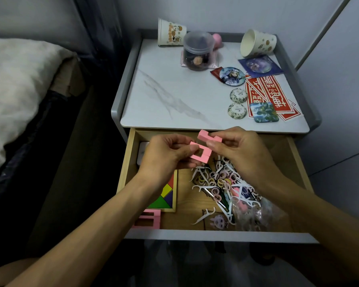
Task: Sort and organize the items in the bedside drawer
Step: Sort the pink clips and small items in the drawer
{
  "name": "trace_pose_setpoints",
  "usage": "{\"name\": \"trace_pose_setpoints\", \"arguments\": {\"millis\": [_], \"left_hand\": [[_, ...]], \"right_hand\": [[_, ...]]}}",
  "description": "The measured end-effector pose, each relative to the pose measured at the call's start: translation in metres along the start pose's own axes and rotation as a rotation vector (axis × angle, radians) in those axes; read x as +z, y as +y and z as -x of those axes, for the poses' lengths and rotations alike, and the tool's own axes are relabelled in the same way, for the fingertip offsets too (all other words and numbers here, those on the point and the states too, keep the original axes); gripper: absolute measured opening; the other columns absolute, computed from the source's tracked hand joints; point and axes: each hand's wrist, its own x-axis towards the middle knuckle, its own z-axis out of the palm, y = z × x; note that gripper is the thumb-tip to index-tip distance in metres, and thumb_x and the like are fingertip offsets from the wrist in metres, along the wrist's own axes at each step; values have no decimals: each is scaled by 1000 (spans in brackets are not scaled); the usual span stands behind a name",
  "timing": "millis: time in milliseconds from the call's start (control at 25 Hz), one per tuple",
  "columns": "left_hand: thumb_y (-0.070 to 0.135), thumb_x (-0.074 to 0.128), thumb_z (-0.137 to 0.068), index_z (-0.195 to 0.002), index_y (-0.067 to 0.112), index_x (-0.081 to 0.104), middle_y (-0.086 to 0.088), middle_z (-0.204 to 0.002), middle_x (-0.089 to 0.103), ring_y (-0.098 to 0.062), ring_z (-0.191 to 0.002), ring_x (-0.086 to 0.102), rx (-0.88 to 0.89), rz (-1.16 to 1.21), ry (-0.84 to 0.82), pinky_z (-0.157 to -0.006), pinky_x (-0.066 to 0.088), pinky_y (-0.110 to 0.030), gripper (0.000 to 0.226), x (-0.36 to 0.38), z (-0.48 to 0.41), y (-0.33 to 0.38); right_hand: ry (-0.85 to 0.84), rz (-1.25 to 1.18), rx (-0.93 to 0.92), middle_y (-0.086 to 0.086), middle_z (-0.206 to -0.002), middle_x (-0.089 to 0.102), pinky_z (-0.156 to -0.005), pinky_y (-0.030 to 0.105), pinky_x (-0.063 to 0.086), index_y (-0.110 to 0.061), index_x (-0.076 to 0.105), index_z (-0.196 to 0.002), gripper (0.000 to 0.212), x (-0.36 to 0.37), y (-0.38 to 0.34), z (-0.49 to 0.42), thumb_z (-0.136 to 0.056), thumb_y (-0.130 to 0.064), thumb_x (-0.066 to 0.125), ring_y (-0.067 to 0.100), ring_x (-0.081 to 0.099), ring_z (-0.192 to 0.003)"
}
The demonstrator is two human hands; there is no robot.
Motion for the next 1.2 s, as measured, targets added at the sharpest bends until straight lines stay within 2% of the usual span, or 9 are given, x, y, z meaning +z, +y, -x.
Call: {"name": "trace_pose_setpoints", "arguments": {"millis": [80,160,240,360,480,640,760,920,1200], "left_hand": [[3,64,-89,-103,-5,67,-15,-83,75,-19,-62,68,23,-49,5,-60,58,-24,16,-1,0,0],[2,64,-90,-103,-3,69,-13,-82,75,-17,-60,66,37,-84,2,-59,57,-23,15,-1,1,0],[2,64,-90,-103,-1,69,-12,-82,75,-15,-61,66,51,-98,-5,-60,57,-23,15,0,1,1],[2,63,-90,-107,2,69,-12,-84,75,-15,-62,67,75,-104,-9,-61,56,-22,18,1,3,2],[1,62,-90,-106,7,70,-11,-84,75,-15,-63,68,100,-94,-24,-61,56,-22,19,1,5,4],[0,62,-90,-108,10,70,-9,-85,76,-13,-63,68,105,-97,-30,-62,57,-22,22,1,6,5],[1,62,-90,-111,12,68,-8,-84,76,-13,-64,68,100,-83,-38,-64,57,-23,24,1,6,4],[1,62,-90,-112,3,68,-13,-85,75,-17,-65,67,62,-23,-28,-62,57,-22,23,0,4,3],[5,63,-91,-106,0,71,-15,-88,75,-15,-64,67,-22,46,-13,-64,57,-22,18,-4,0,0]], "right_hand": [[-38,8,-8,-1,-97,71,-86,35,57,-22,70,-116,27,-3,0,-3,-90,-21,68,14,68,-90],[-87,-4,-26,0,-85,71,-72,27,57,-19,68,-119,28,-4,-2,-3,-93,-14,63,12,68,-75],[-83,52,-81,-1,-82,72,-67,26,57,-19,69,-115,24,-4,-3,-2,-94,-12,61,11,67,-71],[-105,65,-68,0,-97,73,-79,36,59,-18,71,-113,23,-3,1,-4,-93,-13,63,14,70,-85],[-143,-26,-19,5,-98,74,-88,40,58,-19,70,-114,31,-3,2,-4,-85,-9,72,18,72,-90],[-129,-14,-27,2,-88,74,-80,40,59,-27,70,-108,21,-3,-1,-5,-92,-15,65,15,70,-82],[-74,58,-83,-4,-84,70,-71,26,55,-24,68,-113,21,-4,-4,-3,-95,-18,61,4,65,-75],[-43,149,-131,-9,-92,72,-79,24,57,-21,72,-108,18,-1,-5,-1,-92,-20,65,2,67,-86],[-73,230,-188,-7,-99,70,-82,30,57,-23,70,-118,29,4,-8,-2,-89,-20,68,5,66,-89]]}}
